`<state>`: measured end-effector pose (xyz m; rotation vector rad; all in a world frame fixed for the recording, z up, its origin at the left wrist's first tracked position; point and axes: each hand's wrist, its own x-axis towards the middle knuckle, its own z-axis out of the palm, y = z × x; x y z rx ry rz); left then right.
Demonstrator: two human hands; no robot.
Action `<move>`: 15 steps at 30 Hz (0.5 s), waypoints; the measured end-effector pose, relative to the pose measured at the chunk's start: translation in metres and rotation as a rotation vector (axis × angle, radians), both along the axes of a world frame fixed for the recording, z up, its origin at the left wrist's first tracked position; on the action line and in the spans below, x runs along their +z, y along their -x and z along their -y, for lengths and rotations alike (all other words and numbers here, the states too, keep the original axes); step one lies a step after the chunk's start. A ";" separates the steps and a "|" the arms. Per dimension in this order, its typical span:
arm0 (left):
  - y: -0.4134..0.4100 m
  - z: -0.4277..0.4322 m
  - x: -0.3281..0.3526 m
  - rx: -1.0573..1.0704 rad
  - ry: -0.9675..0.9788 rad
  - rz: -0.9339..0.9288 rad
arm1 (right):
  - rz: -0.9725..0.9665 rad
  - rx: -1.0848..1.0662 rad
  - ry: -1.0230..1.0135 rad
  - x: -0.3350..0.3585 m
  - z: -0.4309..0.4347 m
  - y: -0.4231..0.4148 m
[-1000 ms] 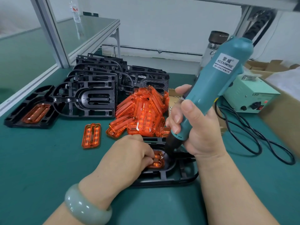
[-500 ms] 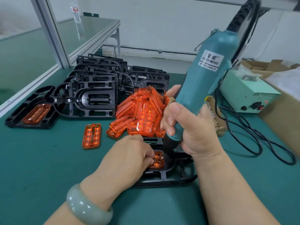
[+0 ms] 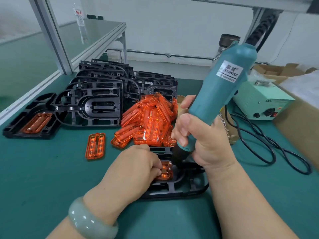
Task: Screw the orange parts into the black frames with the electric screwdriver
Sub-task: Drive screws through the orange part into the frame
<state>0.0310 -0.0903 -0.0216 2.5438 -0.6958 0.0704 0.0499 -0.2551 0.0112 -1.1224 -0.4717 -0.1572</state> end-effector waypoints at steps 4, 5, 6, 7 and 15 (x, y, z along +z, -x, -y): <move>0.000 0.000 0.000 0.003 0.011 -0.002 | -0.005 0.023 0.014 0.000 0.000 -0.003; 0.000 0.000 0.000 0.002 0.012 0.000 | -0.009 0.028 0.011 0.000 0.000 -0.003; 0.000 0.000 0.000 0.002 0.011 0.001 | -0.008 0.031 0.007 0.000 0.000 -0.003; 0.000 0.000 0.000 0.003 0.009 -0.001 | -0.005 0.032 0.002 0.000 0.000 -0.003; -0.006 0.003 0.001 0.015 -0.024 -0.017 | 0.002 -0.041 -0.075 -0.001 0.005 0.000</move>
